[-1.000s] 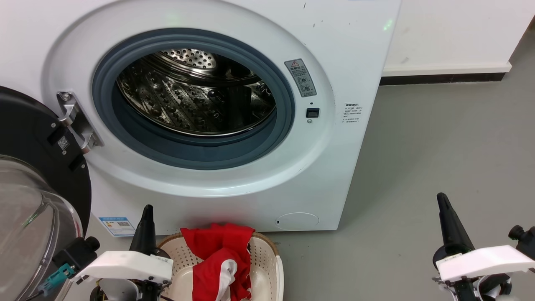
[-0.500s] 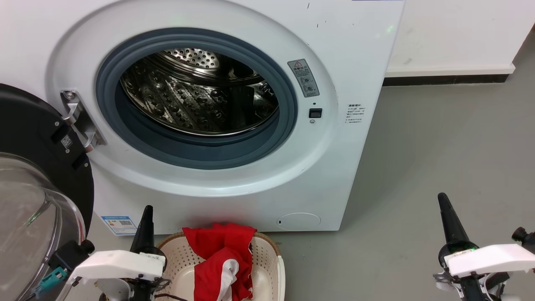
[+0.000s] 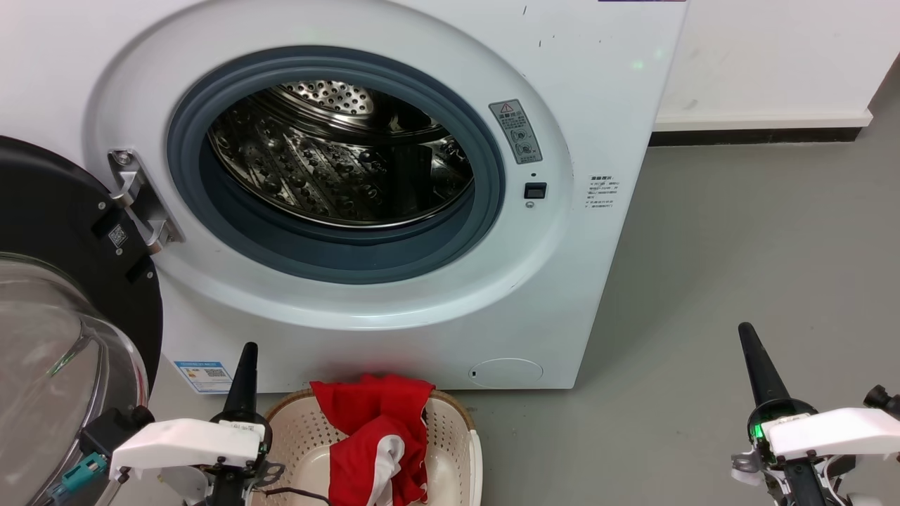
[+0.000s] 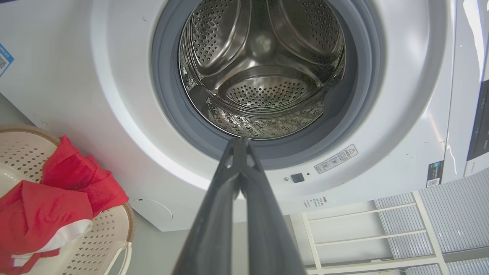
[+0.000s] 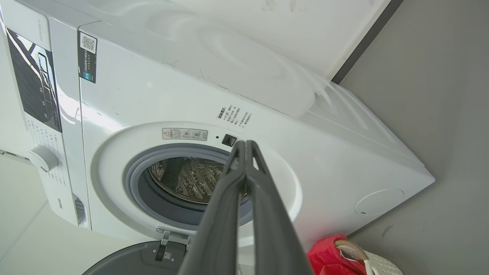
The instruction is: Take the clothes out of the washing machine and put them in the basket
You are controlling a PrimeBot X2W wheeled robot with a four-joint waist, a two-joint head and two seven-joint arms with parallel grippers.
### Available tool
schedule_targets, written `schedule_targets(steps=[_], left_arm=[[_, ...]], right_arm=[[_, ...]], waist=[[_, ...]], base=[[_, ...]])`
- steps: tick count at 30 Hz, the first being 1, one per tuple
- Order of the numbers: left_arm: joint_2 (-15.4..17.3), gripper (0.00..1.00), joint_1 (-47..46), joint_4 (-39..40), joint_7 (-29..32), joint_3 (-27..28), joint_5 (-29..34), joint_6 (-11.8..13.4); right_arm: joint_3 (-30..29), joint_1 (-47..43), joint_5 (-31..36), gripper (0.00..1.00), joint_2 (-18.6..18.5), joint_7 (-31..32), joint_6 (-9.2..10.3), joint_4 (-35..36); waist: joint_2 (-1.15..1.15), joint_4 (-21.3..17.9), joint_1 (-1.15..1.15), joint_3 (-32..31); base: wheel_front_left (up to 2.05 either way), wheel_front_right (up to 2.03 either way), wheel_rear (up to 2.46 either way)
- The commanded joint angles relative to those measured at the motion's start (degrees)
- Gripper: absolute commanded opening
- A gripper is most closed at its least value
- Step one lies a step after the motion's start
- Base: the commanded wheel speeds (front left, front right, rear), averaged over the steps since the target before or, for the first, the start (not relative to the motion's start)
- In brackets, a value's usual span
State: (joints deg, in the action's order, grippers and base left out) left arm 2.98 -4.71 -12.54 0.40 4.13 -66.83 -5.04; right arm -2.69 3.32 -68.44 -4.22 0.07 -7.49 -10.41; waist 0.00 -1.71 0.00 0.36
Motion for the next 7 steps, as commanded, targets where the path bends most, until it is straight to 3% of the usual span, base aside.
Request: schedule_targets(steps=[1, 7], left_arm=[[0.04, 0.00, -1.12, 0.20, 0.37, 0.33, -1.49, -0.33], [0.02, 0.00, -1.23, -0.05, 1.19, 0.66, -4.92, -0.63]], right_arm=[[-0.18, 1.38, -1.56, 0.00, -0.35, 0.39, -0.01, 0.09], [-0.42, 1.70, -4.98, 0.00, -0.32, 1.00, -0.01, -0.42]], waist=[[0.00, 0.05, 0.00, -0.01], [0.00, 0.24, 0.00, -0.03]], base=[[0.00, 0.00, 0.00], [0.00, 0.00, 0.00]])
